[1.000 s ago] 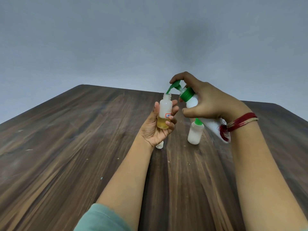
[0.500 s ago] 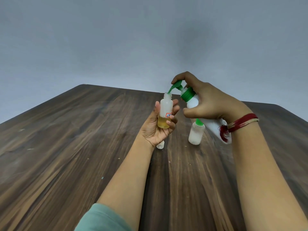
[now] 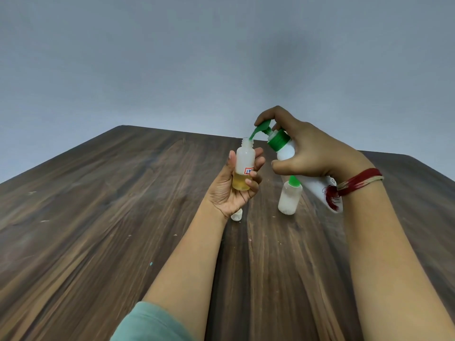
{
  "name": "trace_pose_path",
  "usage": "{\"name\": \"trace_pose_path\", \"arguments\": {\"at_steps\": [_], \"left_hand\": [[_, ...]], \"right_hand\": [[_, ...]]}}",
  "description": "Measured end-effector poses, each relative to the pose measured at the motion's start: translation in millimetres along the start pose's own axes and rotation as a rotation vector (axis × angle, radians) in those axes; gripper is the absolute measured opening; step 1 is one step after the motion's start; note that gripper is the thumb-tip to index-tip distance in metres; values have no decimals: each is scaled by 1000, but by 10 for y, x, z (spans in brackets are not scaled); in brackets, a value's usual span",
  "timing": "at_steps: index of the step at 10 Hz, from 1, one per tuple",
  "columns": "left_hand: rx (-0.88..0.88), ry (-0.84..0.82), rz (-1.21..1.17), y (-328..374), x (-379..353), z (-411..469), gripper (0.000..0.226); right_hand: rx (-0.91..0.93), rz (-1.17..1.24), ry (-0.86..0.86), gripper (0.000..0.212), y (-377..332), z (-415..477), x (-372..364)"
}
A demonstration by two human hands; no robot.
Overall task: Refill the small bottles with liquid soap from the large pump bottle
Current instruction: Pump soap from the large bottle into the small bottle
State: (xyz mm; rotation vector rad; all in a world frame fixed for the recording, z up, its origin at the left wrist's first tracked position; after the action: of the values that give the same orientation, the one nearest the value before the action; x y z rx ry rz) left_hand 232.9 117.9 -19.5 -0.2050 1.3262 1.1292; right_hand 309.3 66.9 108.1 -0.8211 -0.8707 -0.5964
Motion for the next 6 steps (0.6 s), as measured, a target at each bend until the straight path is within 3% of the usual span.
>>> {"name": "trace_pose_path", "arguments": {"at_steps": [4, 6], "left_hand": [[-1, -9, 17, -1, -2, -7, 64], [-11, -19, 33, 21, -10, -4, 64]], "right_hand": [[26, 193, 22, 74, 63, 4, 38], [80, 432, 172, 81, 122, -23, 137]]}}
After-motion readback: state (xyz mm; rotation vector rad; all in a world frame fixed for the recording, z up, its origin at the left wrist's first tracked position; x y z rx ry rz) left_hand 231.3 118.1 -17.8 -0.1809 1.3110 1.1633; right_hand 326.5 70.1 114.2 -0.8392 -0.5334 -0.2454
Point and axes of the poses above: each hand's wrist, its own z-axis towards the middle knuckle, its own x-axis out of the back of the hand, y = z × x, the point moved 7 cm from there along z, towards the middle knuckle, and after that the axes turned 1 degree about y, right-handed, at the moved point
